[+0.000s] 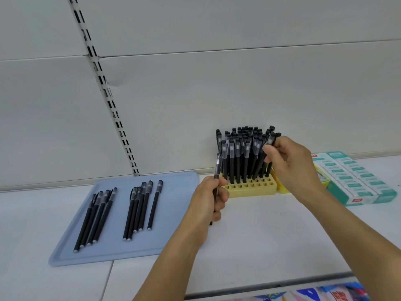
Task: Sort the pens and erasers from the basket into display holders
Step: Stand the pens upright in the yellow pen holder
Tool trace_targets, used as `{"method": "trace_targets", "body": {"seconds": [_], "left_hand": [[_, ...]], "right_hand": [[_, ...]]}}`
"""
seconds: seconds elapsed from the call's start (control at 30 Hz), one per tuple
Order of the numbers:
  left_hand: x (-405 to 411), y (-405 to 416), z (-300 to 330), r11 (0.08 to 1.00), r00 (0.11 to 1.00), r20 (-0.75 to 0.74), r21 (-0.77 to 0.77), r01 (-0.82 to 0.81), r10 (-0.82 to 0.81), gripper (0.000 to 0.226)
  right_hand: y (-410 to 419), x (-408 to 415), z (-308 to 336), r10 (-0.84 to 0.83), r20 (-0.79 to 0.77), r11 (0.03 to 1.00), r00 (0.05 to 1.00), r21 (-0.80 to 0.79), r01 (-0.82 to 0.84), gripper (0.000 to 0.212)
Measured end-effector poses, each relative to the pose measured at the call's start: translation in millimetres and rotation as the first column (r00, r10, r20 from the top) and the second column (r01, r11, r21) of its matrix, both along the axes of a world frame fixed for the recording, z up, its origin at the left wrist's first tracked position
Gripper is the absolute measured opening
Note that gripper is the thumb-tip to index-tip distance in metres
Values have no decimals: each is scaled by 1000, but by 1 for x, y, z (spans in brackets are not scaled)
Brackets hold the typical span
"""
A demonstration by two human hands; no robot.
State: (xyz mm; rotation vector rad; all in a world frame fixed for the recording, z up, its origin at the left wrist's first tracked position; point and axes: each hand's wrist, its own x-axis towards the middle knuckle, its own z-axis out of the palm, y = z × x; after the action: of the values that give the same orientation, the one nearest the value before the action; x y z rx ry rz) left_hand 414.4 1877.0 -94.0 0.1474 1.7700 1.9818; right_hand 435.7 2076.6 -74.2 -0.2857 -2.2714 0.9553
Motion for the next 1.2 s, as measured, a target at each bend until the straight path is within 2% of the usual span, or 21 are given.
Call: {"method": "trace_targets", "body": {"seconds": [0.2, 0.37, 0.4, 0.47, 0.53, 0.6, 0.67, 0.73, 0.77, 0.8, 0.87, 0.93, 1.2], "left_hand": [[3, -1, -1, 1000, 997, -70, 20, 15, -14, 26], [5, -6, -3, 998, 980, -190, -49, 50, -58, 24], [5, -7, -3, 997, 977, -203, -52, 49, -58, 24], [4, -6, -3, 998, 977, -204, -47, 44, -53, 24], [4, -3, -5, 995, 977, -200, -71, 66, -79, 26], [7, 3, -5, 986, 967, -207, -102, 130, -149, 28], [11, 10, -3, 972, 947, -244, -163, 170, -207, 29], [12, 14, -5, 933, 896, -372, -342, 112, -244, 30], [10, 15, -9, 877, 836, -465, -478, 40, -292, 32], [8, 13, -13, 796, 759, -540, -603, -46, -365, 36], [7, 10, -20, 661, 635, -597, -730, -175, -490, 44], [7, 10, -27, 599, 597, -582, -775, -202, -552, 48], [0, 12, -33, 579, 567, -596, -780, -238, -569, 48]], "right_hand": [[-3, -8, -7, 14, 80, 998, 997, 60, -19, 23], [-3, -11, -7, -2, 234, 999, 972, 52, -10, 15], [-4, -8, -6, -46, 228, 998, 973, 59, 34, 14], [-11, 2, -4, -113, 122, 994, 986, 13, 112, 17], [-27, 15, -1, 4, 33, 990, 999, -143, 1, 15], [-43, 23, -1, 232, 73, 943, 970, -263, -206, 11], [-47, 25, -4, 330, 96, 910, 939, -298, -289, 16], [-39, 23, -1, 253, 44, 925, 966, -304, -228, 18], [-32, 23, 1, 183, 5, 936, 983, -308, -172, 16], [-24, 22, 4, 110, -30, 946, 993, -302, -114, 13], [-9, 21, 8, 1, -54, 972, 999, -234, -14, 10], [1, 17, 6, -44, -16, 991, 999, -130, 42, 13], [7, 3, -9, -76, 108, 993, 991, 96, 66, 16]]}}
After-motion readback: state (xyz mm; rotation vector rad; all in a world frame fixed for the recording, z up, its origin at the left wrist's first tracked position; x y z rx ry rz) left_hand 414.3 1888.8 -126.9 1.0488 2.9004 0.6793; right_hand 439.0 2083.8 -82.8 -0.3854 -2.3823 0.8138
